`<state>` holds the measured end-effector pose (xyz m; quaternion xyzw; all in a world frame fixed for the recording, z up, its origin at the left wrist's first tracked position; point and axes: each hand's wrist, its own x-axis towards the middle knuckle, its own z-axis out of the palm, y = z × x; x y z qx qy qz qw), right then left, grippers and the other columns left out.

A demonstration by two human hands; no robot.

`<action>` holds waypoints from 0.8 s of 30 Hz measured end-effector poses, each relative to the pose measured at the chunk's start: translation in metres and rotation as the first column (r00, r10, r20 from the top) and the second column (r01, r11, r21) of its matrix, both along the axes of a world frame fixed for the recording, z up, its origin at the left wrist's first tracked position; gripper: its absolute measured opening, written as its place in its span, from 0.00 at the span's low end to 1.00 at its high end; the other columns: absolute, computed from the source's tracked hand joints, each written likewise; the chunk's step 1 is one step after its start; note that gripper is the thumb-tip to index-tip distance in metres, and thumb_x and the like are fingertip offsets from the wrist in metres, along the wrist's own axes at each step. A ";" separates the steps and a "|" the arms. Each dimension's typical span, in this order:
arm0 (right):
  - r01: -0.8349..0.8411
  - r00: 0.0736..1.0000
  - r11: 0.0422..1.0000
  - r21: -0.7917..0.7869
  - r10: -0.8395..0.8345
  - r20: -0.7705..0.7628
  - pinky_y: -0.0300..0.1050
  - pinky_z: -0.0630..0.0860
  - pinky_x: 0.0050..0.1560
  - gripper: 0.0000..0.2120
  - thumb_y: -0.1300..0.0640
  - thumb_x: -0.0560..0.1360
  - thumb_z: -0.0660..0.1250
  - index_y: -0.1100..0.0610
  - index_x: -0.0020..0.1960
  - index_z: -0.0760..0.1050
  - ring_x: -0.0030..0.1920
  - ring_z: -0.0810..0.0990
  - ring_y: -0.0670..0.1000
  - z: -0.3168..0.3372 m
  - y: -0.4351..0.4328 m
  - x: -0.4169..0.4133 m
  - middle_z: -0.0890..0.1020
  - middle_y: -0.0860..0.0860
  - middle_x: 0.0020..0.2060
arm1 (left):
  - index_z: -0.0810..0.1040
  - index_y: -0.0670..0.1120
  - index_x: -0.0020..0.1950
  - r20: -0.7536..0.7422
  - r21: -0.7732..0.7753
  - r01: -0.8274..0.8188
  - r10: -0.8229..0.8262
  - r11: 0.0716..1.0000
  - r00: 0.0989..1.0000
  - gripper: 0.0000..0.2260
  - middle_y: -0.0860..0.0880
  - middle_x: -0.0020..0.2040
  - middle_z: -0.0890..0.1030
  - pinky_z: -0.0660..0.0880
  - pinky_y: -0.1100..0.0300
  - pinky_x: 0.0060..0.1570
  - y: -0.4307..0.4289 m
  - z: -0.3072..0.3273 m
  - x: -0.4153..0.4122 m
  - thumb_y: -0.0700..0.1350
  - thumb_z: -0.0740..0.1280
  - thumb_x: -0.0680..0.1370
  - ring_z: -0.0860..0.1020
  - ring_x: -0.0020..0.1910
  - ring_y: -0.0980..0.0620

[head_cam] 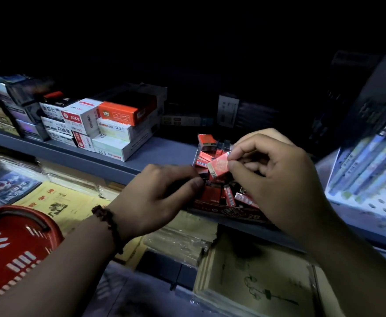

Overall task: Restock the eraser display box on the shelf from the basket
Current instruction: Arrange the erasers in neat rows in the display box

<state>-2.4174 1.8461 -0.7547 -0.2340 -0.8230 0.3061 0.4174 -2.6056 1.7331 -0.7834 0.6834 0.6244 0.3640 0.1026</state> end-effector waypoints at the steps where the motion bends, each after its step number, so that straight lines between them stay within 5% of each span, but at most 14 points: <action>1: 0.012 1.000 1.000 0.002 -0.012 -0.009 0.45 0.82 0.45 0.08 0.67 0.74 0.74 0.56 0.43 0.81 0.43 0.82 0.50 0.001 0.000 0.001 0.80 0.48 0.47 | 0.77 0.51 0.46 -0.005 0.003 -0.017 0.017 1.000 1.000 0.10 0.57 0.36 0.80 0.72 0.61 0.35 0.000 -0.001 0.001 0.54 0.62 0.83 0.78 0.35 0.60; 4: 0.046 0.999 0.999 0.027 -0.045 -0.025 0.37 0.80 0.45 0.08 0.67 0.74 0.74 0.55 0.45 0.81 0.44 0.82 0.48 0.002 0.000 0.004 0.80 0.49 0.47 | 0.74 0.54 0.52 -0.067 0.002 -0.007 0.007 1.000 0.998 0.09 0.56 0.35 0.77 0.72 0.55 0.31 -0.006 -0.003 0.001 0.58 0.61 0.82 0.75 0.31 0.57; 8: 0.057 0.998 0.998 0.038 -0.056 -0.024 0.38 0.80 0.44 0.07 0.68 0.74 0.74 0.57 0.46 0.81 0.44 0.82 0.49 -0.001 0.004 0.004 0.79 0.50 0.46 | 0.76 0.58 0.64 -0.049 -0.070 0.034 -0.037 0.997 0.998 0.13 0.56 0.35 0.79 0.75 0.54 0.33 -0.011 0.004 -0.004 0.59 0.61 0.82 0.77 0.31 0.56; 12: 0.025 1.000 0.999 0.030 -0.025 -0.018 0.39 0.80 0.42 0.07 0.69 0.75 0.73 0.58 0.45 0.81 0.42 0.81 0.48 -0.004 0.004 0.001 0.79 0.50 0.46 | 0.67 0.68 0.75 -0.113 -0.196 0.124 -0.148 0.973 0.983 0.21 0.59 0.38 0.80 0.77 0.55 0.37 -0.024 0.009 0.006 0.63 0.61 0.81 0.79 0.34 0.56; 17: 0.011 1.000 1.000 0.008 -0.011 0.001 0.49 0.78 0.41 0.09 0.69 0.74 0.73 0.55 0.44 0.82 0.40 0.81 0.52 -0.001 0.001 0.001 0.79 0.48 0.46 | 0.64 0.73 0.74 -0.067 -0.235 0.092 -0.111 0.968 0.992 0.21 0.58 0.39 0.81 0.79 0.57 0.40 -0.031 0.007 0.016 0.65 0.61 0.80 0.81 0.34 0.56; 24: 0.026 0.999 0.999 0.028 -0.027 0.038 0.53 0.79 0.45 0.11 0.66 0.74 0.73 0.51 0.44 0.83 0.43 0.81 0.52 -0.001 -0.005 0.003 0.80 0.45 0.46 | 0.75 0.66 0.64 -0.104 -0.145 -0.079 0.064 0.986 0.993 0.20 0.63 0.40 0.82 0.77 0.55 0.37 -0.033 0.013 0.010 0.70 0.54 0.79 0.79 0.35 0.61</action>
